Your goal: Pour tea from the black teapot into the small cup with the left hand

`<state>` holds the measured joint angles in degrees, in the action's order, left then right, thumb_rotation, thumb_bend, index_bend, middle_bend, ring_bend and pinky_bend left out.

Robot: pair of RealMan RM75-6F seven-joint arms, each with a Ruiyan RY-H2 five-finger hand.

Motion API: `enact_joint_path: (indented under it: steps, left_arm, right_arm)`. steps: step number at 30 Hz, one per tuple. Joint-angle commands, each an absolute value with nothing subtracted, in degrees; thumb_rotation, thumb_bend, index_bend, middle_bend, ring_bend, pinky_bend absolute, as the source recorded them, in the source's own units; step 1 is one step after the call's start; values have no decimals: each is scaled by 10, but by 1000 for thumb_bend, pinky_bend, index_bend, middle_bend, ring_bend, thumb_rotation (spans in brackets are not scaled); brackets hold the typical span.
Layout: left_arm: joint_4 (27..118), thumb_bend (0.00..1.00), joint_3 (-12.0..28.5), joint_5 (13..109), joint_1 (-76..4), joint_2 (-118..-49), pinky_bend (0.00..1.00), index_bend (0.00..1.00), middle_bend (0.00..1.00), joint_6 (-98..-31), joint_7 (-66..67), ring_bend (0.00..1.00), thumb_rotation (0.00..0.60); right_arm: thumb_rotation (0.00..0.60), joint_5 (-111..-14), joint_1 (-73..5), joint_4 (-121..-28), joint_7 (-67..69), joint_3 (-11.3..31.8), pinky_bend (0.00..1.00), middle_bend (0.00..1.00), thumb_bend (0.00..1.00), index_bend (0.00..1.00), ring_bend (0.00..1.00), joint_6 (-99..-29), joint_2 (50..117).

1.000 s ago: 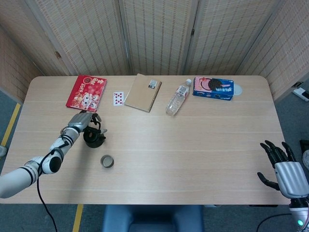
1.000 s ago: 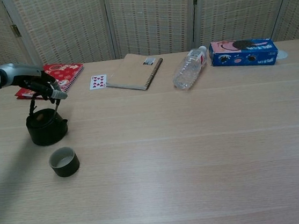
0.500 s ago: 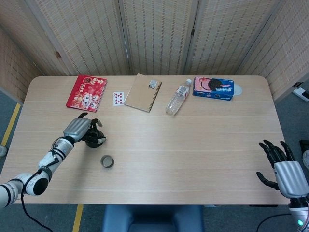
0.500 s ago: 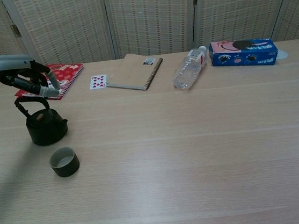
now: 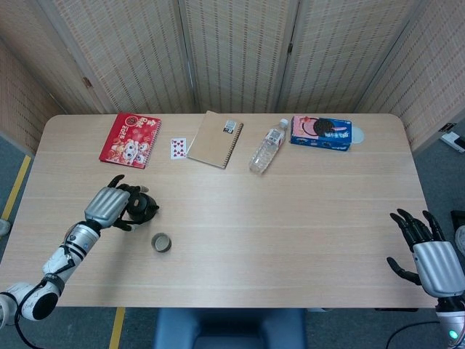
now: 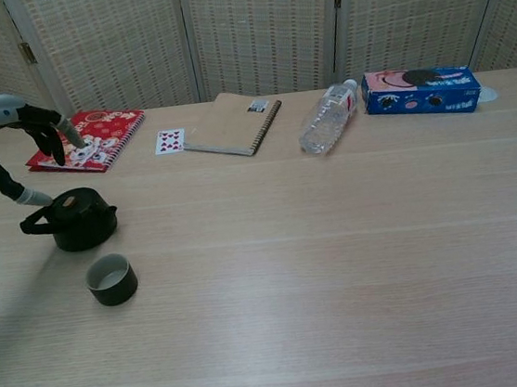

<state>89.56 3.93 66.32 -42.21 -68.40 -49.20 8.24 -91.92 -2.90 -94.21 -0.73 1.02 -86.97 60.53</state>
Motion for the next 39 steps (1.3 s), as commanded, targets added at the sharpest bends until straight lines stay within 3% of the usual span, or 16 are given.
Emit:
enact_joint_path:
  steps: [1,12,39]
  left_arm:
    - [903,188,27,649,-424,-687,0,131,213,-489,133,173,600]
    - [860,187,18,620,-433,-731,0,87,143,-475,194,111,600]
    - [622,189,46,606,-483,-840,0,113,147,-390,186,127,600]
  right_arm:
    - [587,-918,-29,-941,-6,10,20,124,282,100,182,-870,606]
    - [590,-916,-25,-934,0,10,20,124,282,100,186,-874,608]
    - [600,-907,-25,-929,3,10,20,124,282,112,188,-867,610]
